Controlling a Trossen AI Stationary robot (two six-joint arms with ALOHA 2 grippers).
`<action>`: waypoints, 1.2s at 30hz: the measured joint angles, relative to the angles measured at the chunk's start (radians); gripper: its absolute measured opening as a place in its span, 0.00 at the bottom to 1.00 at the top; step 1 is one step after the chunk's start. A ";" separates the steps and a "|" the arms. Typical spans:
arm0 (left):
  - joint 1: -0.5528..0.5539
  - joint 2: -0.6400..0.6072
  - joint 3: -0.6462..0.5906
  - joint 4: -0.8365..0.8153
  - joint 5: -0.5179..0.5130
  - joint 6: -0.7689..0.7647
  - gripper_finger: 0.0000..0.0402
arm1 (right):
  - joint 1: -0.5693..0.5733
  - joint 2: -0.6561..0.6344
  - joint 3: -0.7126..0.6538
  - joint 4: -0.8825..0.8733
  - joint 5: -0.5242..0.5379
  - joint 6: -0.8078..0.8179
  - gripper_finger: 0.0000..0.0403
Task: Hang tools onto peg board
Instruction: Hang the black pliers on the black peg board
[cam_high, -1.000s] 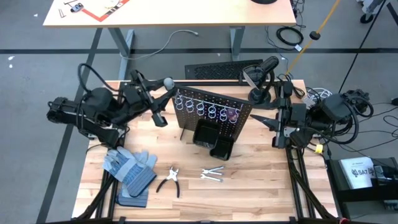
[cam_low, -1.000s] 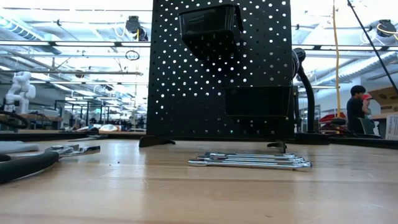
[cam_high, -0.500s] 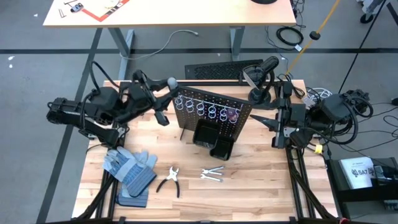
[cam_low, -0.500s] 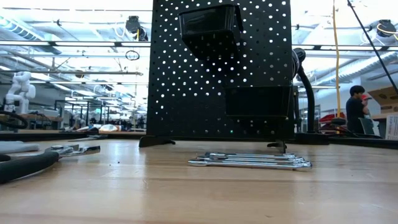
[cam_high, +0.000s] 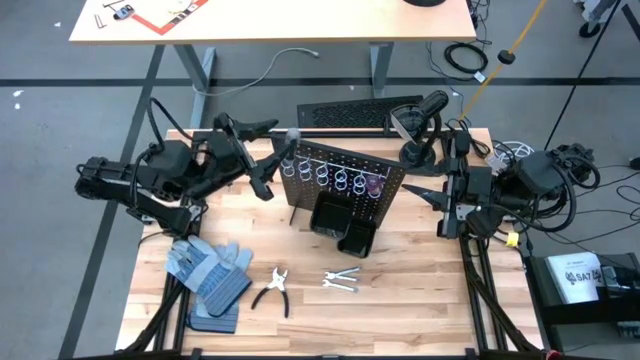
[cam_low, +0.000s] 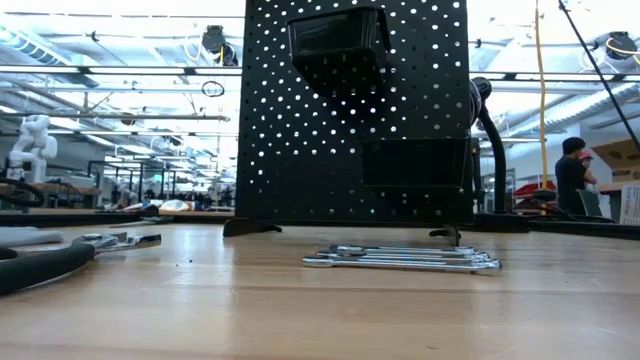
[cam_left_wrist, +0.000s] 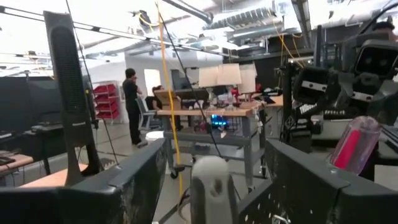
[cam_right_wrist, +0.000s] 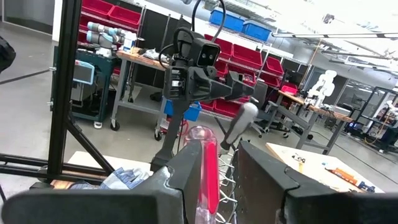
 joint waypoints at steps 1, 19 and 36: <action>-0.001 0.000 0.000 0.008 0.000 0.000 0.70 | 0.000 0.000 0.000 0.000 0.000 0.000 0.25; -0.178 -0.007 0.000 -0.007 -0.276 0.261 0.71 | 0.026 0.000 0.000 -0.231 -0.031 0.078 0.25; -0.370 0.003 -0.069 -0.831 -0.170 -0.461 0.71 | 0.026 0.080 -0.001 -0.598 -0.062 0.340 0.25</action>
